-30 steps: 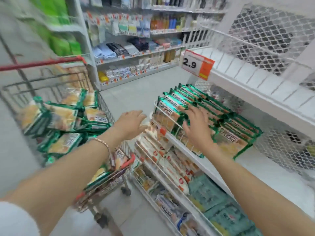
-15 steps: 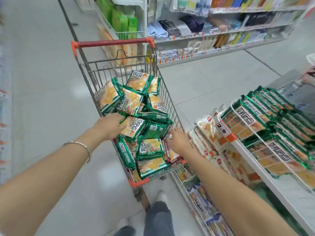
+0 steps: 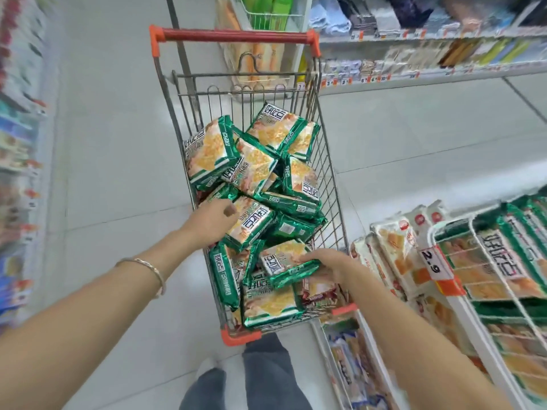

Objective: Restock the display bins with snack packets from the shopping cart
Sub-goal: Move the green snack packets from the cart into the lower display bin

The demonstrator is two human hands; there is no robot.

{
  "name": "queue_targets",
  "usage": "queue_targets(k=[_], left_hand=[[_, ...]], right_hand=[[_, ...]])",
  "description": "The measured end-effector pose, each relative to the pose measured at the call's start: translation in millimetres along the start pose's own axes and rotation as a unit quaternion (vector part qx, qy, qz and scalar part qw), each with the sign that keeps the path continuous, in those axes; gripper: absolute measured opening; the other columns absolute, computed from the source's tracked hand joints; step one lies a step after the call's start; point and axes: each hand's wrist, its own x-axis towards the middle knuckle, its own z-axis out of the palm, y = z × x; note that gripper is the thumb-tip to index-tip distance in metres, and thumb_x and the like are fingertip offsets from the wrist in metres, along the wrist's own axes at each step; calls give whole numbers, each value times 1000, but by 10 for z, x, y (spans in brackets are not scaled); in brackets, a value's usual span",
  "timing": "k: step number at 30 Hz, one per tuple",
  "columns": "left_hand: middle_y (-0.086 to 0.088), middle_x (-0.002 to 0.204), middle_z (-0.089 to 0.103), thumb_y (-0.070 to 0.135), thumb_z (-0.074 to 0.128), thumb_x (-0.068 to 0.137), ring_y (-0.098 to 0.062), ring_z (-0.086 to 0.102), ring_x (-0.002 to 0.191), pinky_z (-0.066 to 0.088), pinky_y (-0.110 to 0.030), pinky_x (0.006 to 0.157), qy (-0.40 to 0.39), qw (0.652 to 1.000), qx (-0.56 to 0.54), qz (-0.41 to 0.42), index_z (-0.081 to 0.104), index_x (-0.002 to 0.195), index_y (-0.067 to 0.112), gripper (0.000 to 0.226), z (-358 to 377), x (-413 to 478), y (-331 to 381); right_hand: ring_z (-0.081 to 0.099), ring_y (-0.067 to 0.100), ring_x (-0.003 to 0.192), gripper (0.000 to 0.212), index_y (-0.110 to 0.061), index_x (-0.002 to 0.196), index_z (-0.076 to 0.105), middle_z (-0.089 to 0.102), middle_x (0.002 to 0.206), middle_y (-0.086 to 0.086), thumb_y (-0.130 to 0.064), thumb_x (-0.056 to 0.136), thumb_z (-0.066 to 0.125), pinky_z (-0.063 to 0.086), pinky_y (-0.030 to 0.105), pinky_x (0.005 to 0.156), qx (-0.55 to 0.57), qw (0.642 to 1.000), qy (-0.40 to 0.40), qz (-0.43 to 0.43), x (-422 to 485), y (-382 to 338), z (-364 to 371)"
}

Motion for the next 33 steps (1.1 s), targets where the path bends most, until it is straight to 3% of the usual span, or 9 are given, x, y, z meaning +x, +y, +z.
queue_targets(k=[4,10,13,17,20,23,25,30,33], left_hand=[[-10,107,68,42,51,101,-34,68,97,57,-49,88,11,979,-176,-102,61,120,9,40,115,130,170],[-11,154,40,75,42,80,-26,49,130,45,-44,104,-219,851,-451,-152,31,152,14,95,21,62,601],[-20,127,65,77,43,79,-29,66,103,50,-44,83,-202,752,-607,-158,47,134,10,87,52,-36,716],[-18,101,75,62,92,29,-31,70,101,46,-47,102,-115,709,-687,-112,57,111,9,104,57,-94,532],[-17,117,68,54,92,39,-30,60,119,44,-40,106,-123,735,-660,-98,55,117,13,95,106,-157,379],[-23,134,58,39,75,81,-34,59,120,55,-40,89,-132,777,-606,-106,45,139,9,71,140,-133,380],[-26,140,52,31,76,85,-40,61,119,60,-41,79,-89,775,-613,-123,44,138,7,66,138,-84,335],[-10,111,66,16,82,79,-26,70,100,60,-41,85,-14,841,-526,-126,54,119,21,48,216,-116,376],[-8,100,60,12,69,88,-22,59,89,56,-36,74,21,821,-551,-145,56,111,12,26,147,-85,342]], right_hand=[[68,26,100,45,2,115,56,65,112,14,-10,77,77,59,33,85,63,990,-110,-62,-485,-251,-557],[65,29,109,41,4,126,54,65,124,20,-1,86,64,56,36,94,169,960,-170,-144,-681,-479,-583],[63,30,110,46,10,130,50,63,129,23,3,86,63,54,37,97,258,940,-172,-142,-660,-529,-262],[64,30,106,37,8,121,55,62,124,25,6,84,61,54,37,93,447,870,-172,-113,-661,-418,146],[60,35,120,34,4,126,55,60,129,26,-1,93,62,52,42,100,497,837,-199,-110,-675,-347,414],[50,34,133,42,-1,122,59,56,132,18,-20,87,73,41,42,113,326,920,-186,-110,-654,-292,589],[46,35,135,63,-3,132,54,53,139,16,-30,80,78,34,44,118,255,944,-171,-123,-632,-264,612],[56,27,125,58,-7,136,48,61,130,15,-37,90,67,47,35,106,222,947,-180,-149,-583,-140,639],[56,24,123,52,-13,124,59,64,123,6,-55,96,54,40,39,110,124,973,-144,-131,-427,72,619]])
